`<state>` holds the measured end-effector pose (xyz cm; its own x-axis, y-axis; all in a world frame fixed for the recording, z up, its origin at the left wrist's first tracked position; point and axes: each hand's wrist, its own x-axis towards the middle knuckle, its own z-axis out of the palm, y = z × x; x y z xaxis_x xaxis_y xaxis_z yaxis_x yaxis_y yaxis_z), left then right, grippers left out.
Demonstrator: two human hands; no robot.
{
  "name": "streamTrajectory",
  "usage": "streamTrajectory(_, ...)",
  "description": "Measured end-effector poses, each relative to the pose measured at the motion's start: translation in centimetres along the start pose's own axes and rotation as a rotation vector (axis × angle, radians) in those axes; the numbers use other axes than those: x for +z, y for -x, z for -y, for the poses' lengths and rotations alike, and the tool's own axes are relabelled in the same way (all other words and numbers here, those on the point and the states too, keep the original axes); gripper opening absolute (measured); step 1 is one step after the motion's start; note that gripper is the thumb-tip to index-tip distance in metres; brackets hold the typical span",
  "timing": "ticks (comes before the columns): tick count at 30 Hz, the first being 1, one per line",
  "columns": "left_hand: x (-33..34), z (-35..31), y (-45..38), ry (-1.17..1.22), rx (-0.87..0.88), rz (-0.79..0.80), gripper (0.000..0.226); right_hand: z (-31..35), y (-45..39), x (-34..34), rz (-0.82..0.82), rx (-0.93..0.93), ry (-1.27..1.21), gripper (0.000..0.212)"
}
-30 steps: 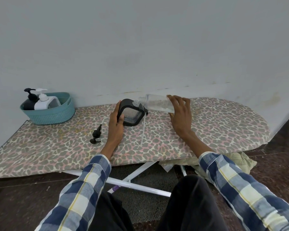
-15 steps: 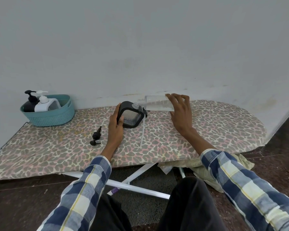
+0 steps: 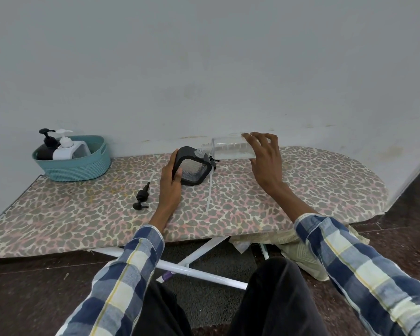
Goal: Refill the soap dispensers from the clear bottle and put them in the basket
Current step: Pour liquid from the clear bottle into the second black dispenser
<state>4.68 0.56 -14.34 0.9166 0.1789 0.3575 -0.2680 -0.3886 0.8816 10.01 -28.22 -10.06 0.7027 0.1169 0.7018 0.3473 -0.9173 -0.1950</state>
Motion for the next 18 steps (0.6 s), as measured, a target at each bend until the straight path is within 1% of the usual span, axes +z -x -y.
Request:
streamTrajectory(6,0.04,-0.06,0.12,0.006,0.000,-0.003,0.054,-0.09,-0.28,-0.32,0.001,-0.013,0.005,0.090)
streamTrajectory(18,0.05,0.09,-0.06,0.006,-0.003,0.002,0.054,-0.17,-0.53,-0.41,0.008,-0.015,0.036,0.092)
